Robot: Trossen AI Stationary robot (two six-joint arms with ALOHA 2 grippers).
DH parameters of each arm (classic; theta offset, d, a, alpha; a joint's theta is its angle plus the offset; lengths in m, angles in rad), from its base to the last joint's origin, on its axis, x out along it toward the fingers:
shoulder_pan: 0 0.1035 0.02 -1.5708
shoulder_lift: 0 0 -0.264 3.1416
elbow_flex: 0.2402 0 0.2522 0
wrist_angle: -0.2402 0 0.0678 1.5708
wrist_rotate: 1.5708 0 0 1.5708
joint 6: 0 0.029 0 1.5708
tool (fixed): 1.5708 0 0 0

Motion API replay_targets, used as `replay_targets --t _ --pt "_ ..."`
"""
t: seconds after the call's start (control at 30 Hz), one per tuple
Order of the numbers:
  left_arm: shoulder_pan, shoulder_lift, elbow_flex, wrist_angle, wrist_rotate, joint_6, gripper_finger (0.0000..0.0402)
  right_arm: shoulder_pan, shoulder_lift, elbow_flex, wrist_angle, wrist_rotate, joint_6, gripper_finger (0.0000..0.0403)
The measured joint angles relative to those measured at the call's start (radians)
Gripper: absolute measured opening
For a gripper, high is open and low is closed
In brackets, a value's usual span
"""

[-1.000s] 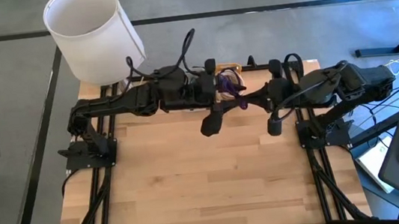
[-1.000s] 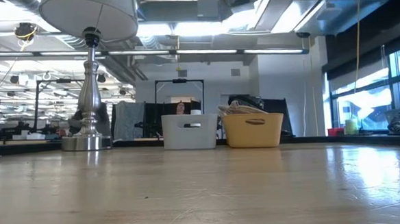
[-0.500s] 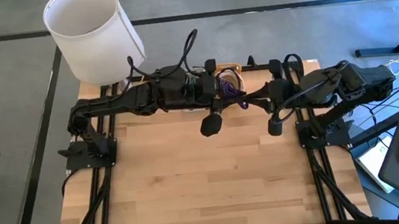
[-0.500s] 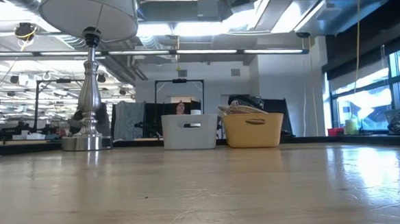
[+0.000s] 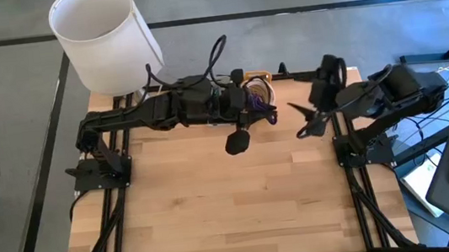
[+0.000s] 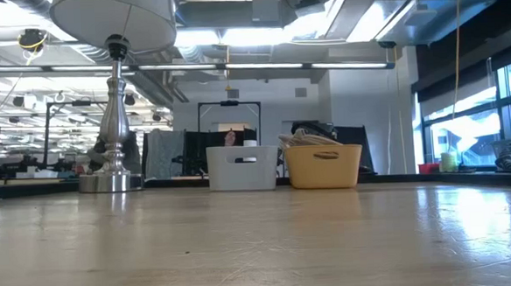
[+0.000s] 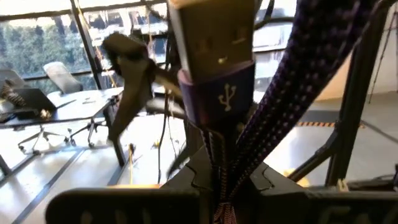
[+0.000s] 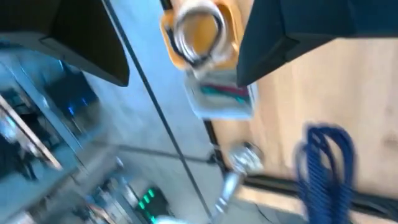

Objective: Pick & Place USB Port
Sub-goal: Put the purple USB cable into the gray bin

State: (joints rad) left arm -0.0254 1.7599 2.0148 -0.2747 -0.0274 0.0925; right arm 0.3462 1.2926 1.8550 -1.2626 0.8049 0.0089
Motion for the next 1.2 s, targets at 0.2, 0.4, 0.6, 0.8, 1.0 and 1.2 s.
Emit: replay_targets --t 0.2,0.4,0.6,0.8,1.0,1.2 --pt "-0.006 0.000 0.000 -0.145 -0.101 -0.017 0.0018 0.000 0.000 0.098 -0.292 0.033 0.250 0.0314" --pt "-0.038 0.000 0.000 -0.466 -0.159 -0.214 0.0018 0.000 -0.024 0.112 -0.308 0.002 0.297 0.0303" --pt "-0.083 0.062 -0.005 -0.691 -0.242 -0.490 0.0018 0.000 -0.029 0.112 -0.308 -0.001 0.293 0.0292" --pt "-0.070 0.202 -0.010 -0.705 -0.266 -0.567 0.0018 0.000 -0.025 0.111 -0.309 -0.003 0.279 0.0286" --pt "0.048 0.324 -0.011 -0.688 -0.302 -0.570 0.0018 -0.001 -0.025 0.111 -0.308 -0.027 0.320 0.0284" --pt "0.189 0.344 -0.011 -0.691 -0.425 -0.529 0.0018 -0.001 -0.025 0.111 -0.308 -0.058 0.355 0.0284"
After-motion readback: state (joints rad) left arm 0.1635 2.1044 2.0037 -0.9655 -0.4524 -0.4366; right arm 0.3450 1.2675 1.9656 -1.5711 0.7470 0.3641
